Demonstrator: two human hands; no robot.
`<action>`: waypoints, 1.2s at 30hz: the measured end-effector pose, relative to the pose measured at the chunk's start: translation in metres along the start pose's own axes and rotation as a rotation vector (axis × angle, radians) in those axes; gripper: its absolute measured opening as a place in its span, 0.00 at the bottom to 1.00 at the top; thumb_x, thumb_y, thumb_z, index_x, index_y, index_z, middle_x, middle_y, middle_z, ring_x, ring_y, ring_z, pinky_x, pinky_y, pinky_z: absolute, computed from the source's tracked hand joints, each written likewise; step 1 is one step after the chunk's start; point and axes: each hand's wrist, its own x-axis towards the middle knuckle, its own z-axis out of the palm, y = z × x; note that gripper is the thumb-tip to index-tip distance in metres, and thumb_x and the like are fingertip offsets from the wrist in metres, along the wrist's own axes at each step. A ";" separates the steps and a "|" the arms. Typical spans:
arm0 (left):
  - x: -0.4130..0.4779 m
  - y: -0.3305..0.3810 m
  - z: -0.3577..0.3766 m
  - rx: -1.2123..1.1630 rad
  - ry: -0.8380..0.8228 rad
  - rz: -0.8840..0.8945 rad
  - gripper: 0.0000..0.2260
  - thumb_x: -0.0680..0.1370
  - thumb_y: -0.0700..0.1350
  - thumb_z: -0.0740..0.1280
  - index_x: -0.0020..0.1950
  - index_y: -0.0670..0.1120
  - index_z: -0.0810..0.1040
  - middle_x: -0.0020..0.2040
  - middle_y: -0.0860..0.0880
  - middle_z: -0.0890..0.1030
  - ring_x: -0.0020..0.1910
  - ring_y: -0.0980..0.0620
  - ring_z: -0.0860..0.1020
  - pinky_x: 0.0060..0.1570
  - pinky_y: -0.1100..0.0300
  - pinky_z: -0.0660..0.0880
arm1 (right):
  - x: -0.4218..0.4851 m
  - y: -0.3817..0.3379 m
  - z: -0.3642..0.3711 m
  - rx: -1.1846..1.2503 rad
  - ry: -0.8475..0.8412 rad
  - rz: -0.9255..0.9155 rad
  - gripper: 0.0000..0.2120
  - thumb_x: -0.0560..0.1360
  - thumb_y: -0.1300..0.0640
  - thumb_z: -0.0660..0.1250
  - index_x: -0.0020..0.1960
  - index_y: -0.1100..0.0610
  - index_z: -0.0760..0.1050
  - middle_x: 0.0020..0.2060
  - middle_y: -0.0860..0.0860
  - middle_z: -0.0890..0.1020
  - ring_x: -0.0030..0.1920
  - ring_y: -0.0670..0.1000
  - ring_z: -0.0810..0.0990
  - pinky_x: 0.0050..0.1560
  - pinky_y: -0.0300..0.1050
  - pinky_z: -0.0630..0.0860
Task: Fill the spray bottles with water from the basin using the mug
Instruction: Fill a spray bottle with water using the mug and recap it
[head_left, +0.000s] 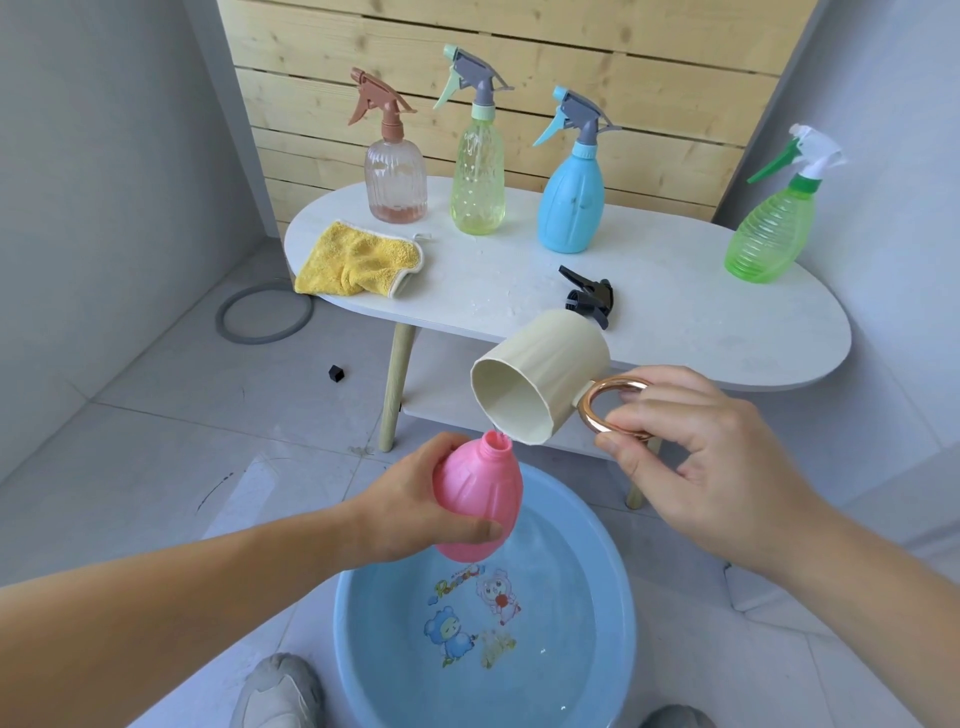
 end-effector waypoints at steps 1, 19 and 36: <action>0.000 0.000 0.000 0.001 0.000 0.001 0.38 0.59 0.56 0.83 0.67 0.61 0.73 0.60 0.54 0.81 0.58 0.51 0.82 0.55 0.50 0.84 | 0.000 0.000 0.000 -0.003 -0.001 -0.001 0.12 0.77 0.48 0.63 0.42 0.52 0.81 0.33 0.48 0.80 0.59 0.48 0.77 0.55 0.40 0.72; -0.002 0.003 -0.002 0.004 0.012 -0.010 0.36 0.63 0.51 0.83 0.68 0.59 0.72 0.60 0.54 0.81 0.57 0.52 0.83 0.55 0.52 0.84 | 0.003 0.004 0.003 -0.145 0.036 -0.181 0.12 0.79 0.55 0.63 0.41 0.57 0.81 0.32 0.48 0.75 0.60 0.53 0.76 0.57 0.46 0.74; 0.002 0.020 -0.008 -0.029 0.079 0.055 0.37 0.59 0.54 0.84 0.66 0.59 0.75 0.58 0.53 0.83 0.55 0.55 0.83 0.53 0.52 0.85 | 0.010 0.029 0.000 0.756 0.121 0.806 0.12 0.83 0.55 0.61 0.48 0.60 0.80 0.52 0.56 0.84 0.48 0.57 0.86 0.58 0.55 0.80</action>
